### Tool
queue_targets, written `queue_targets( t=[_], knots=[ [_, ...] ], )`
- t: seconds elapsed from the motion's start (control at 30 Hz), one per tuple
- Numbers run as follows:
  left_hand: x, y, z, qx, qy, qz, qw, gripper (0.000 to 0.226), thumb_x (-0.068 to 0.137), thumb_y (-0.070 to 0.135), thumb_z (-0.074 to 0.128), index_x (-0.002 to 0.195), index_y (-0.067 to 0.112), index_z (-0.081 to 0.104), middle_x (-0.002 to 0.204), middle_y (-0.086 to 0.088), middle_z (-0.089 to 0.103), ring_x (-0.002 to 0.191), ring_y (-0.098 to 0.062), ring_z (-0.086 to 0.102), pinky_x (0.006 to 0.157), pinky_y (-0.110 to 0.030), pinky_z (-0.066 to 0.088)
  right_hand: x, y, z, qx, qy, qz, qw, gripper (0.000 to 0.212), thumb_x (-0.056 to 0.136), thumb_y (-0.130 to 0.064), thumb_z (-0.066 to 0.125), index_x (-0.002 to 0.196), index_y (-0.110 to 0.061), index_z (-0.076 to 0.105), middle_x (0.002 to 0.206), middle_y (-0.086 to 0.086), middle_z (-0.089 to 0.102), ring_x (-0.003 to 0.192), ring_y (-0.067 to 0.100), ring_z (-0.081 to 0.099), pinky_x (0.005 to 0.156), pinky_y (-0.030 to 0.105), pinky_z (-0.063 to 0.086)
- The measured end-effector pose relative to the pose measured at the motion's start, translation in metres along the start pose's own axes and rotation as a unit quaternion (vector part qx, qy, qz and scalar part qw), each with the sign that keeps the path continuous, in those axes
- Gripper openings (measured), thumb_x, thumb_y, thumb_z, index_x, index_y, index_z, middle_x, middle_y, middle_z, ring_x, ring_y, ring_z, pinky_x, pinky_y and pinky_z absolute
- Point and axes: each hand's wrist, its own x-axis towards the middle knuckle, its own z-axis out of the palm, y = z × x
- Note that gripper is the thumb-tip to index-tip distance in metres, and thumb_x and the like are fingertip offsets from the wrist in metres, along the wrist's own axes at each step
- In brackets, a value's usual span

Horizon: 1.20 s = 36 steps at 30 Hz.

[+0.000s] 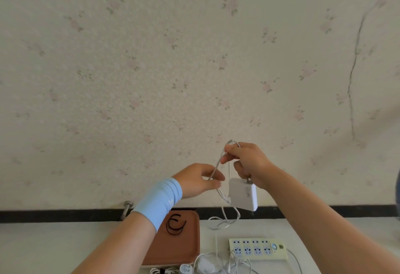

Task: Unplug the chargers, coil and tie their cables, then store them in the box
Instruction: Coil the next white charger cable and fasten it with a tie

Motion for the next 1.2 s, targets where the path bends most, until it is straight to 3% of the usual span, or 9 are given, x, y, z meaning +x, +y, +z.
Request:
queue_targets(
  t=[0.13,0.23,0.37,0.57,0.73,0.87,1.0,1.1,1.2],
  knots=[
    [0.002,-0.005,-0.007,0.025,0.117,-0.004,0.993,0.02,0.097,0.034,0.057,0.098,0.029,0.076,0.104,-0.004,0.069,0.098,-0.022,0.065,0.097,-0.038,0.049,0.001,0.002,-0.005,-0.049,0.049,-0.015,0.998,0.029,0.102,-0.032,0.058,0.1,-0.004,0.066,0.086,0.001,0.079,0.044,0.014,0.027,0.045,0.028,0.025],
    [-0.001,0.003,-0.012,-0.172,0.22,-0.004,0.96,0.02,0.098,0.026,0.058,0.099,0.021,0.077,0.096,-0.003,0.067,0.079,-0.019,0.069,0.084,-0.035,0.059,0.0,0.0,-0.007,-0.061,0.06,-0.027,0.996,0.035,0.101,-0.04,0.057,0.099,-0.007,0.068,0.082,-0.002,0.079,0.043,0.013,0.027,0.041,0.025,0.026],
    [-0.007,0.008,-0.018,-0.356,0.233,-0.083,0.901,0.019,0.098,0.022,0.058,0.101,0.015,0.076,0.083,-0.005,0.054,0.065,-0.022,0.067,0.063,-0.032,0.061,0.002,0.002,-0.006,-0.102,0.059,-0.008,0.993,0.04,0.105,-0.042,0.044,0.097,-0.012,0.069,0.078,0.0,0.078,0.043,0.009,0.032,0.046,0.02,0.031],
    [-0.002,-0.001,-0.032,-0.523,0.352,-0.134,0.765,0.018,0.097,0.02,0.053,0.098,0.016,0.071,0.064,0.004,0.036,0.039,-0.009,0.032,0.037,-0.016,0.027,0.01,0.002,-0.012,-0.109,0.152,-0.002,0.982,0.027,0.107,-0.026,0.034,0.106,-0.015,0.059,0.072,-0.004,0.076,0.051,0.013,0.041,0.056,0.028,0.04],
    [-0.008,-0.003,-0.036,-0.643,0.184,-0.096,0.738,0.019,0.099,0.024,0.051,0.107,0.018,0.067,0.057,0.007,0.04,0.038,-0.006,0.037,0.038,-0.015,0.032,0.011,0.001,-0.009,-0.108,0.096,0.03,0.989,0.025,0.101,-0.015,0.037,0.117,-0.012,0.055,0.076,-0.002,0.078,0.055,0.012,0.038,0.055,0.026,0.033],
    [-0.005,0.009,-0.019,-0.726,0.074,-0.052,0.681,0.023,0.098,0.018,0.045,0.106,0.01,0.065,0.062,0.002,0.043,0.047,-0.011,0.039,0.047,-0.021,0.037,0.003,0.002,0.005,-0.109,-0.01,0.018,0.994,0.025,0.101,-0.01,0.039,0.112,-0.004,0.06,0.083,0.005,0.079,0.049,0.01,0.027,0.043,0.02,0.025],
    [-0.002,0.025,-0.007,-0.76,0.069,0.002,0.646,0.025,0.102,0.018,0.043,0.112,0.009,0.064,0.066,0.001,0.045,0.055,-0.011,0.043,0.053,-0.021,0.043,-0.009,0.003,0.017,-0.071,-0.134,-0.003,0.988,0.028,0.102,-0.019,0.041,0.104,-0.005,0.065,0.09,0.013,0.078,0.052,0.013,0.031,0.047,0.025,0.019],
    [-0.001,0.026,-0.015,-0.76,0.104,0.026,0.642,0.028,0.1,0.017,0.047,0.123,0.01,0.062,0.069,0.0,0.049,0.059,-0.01,0.047,0.054,-0.022,0.048,-0.009,0.005,0.014,-0.065,-0.22,-0.003,0.973,0.031,0.097,-0.023,0.05,0.117,-0.005,0.067,0.095,0.01,0.078,0.056,0.014,0.028,0.055,0.033,0.014],
    [-0.002,0.018,-0.025,-0.753,0.119,0.033,0.647,0.029,0.101,0.018,0.048,0.126,0.012,0.061,0.071,0.0,0.054,0.06,-0.01,0.052,0.056,-0.022,0.051,-0.009,0.003,0.013,-0.155,-0.239,-0.03,0.958,0.018,0.091,-0.017,0.068,0.105,-0.011,0.076,0.067,-0.004,0.065,0.052,0.01,0.035,0.051,0.026,0.024]
  ],
)
